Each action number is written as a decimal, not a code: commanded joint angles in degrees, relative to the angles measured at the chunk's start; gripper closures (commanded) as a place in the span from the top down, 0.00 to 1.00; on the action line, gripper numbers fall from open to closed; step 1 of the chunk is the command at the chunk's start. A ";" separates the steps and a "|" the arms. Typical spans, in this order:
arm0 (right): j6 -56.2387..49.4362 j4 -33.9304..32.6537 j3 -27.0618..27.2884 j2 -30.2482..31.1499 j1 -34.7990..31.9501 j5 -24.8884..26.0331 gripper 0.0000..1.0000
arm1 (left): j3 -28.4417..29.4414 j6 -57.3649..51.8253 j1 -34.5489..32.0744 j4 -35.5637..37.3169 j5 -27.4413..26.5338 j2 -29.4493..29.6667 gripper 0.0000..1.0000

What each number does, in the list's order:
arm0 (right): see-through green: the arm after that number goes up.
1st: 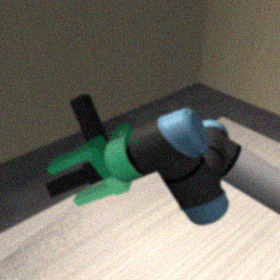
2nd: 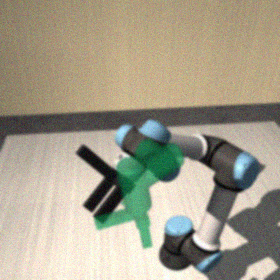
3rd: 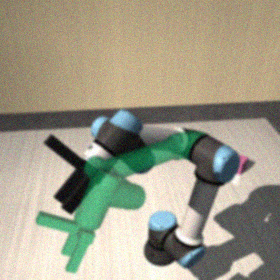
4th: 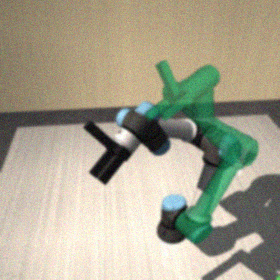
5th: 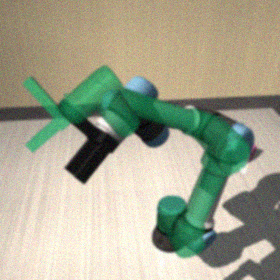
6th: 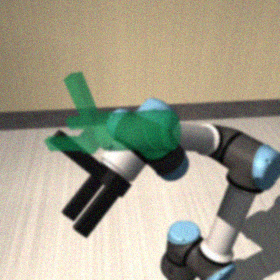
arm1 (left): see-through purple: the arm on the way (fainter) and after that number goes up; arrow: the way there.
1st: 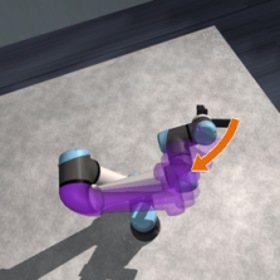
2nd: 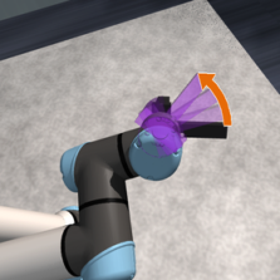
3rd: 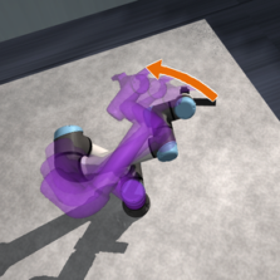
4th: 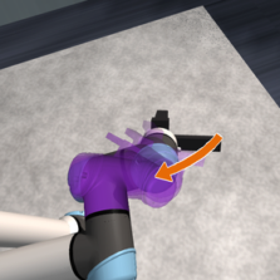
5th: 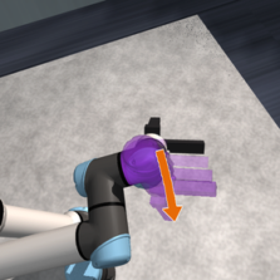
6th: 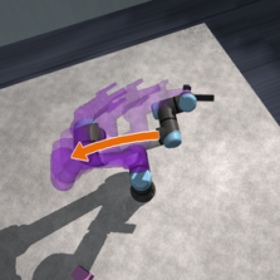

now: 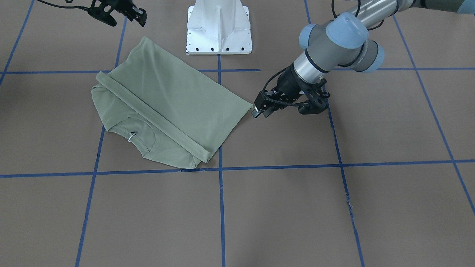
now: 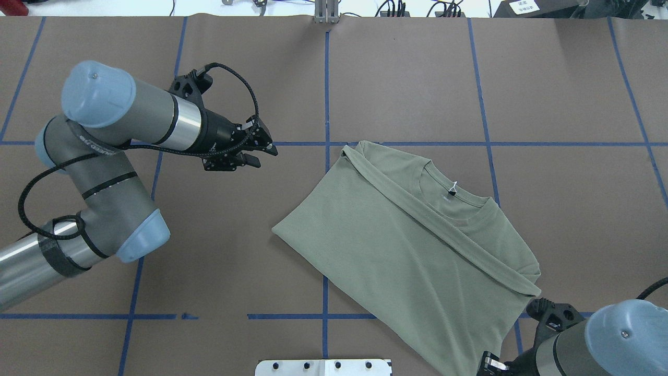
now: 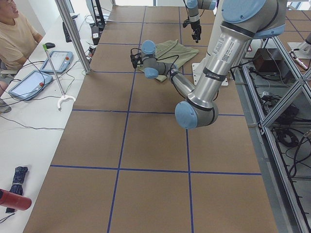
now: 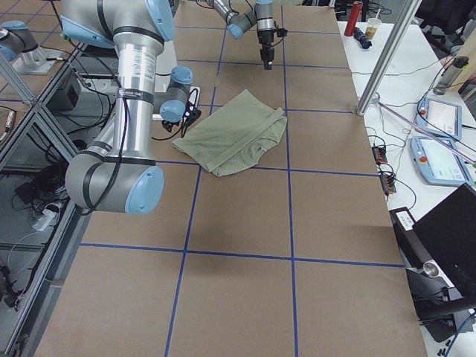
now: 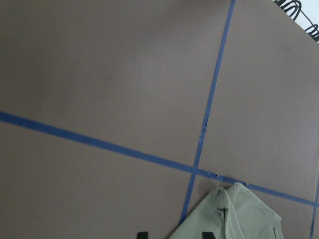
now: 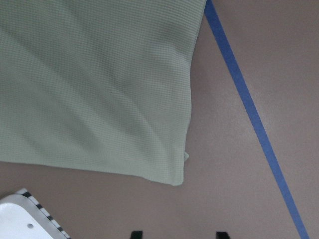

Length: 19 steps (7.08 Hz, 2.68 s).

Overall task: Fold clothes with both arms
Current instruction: 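Drag the folded shirt toward the robot with the right gripper, then grasp the shirt's two edges with left and right grippers, then pull the shirt edge away from the robot with the left gripper while right holds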

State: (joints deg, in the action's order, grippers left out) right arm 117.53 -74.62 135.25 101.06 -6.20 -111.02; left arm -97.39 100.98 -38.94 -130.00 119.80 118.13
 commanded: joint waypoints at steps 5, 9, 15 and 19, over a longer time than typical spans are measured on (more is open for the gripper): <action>-7.21 -0.26 -11.30 -15.08 -28.07 0.72 1.00 | -0.71 9.06 14.06 9.33 -9.67 -1.59 0.68; -7.31 -0.26 -11.50 -15.10 -27.99 0.72 1.00 | 1.49 8.36 14.06 9.42 -12.04 -0.97 0.67; -7.31 -0.18 -10.97 -15.10 -28.08 0.81 1.00 | 2.64 1.56 10.13 9.42 -16.00 -0.36 0.00; -7.31 0.09 -11.49 -17.81 -27.55 2.55 1.00 | 22.67 -9.31 -4.81 4.88 -15.65 11.52 0.00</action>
State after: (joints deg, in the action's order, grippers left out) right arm 110.24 -74.67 123.98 84.41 -34.00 -109.29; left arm -84.30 92.66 -39.64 -122.48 104.14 122.76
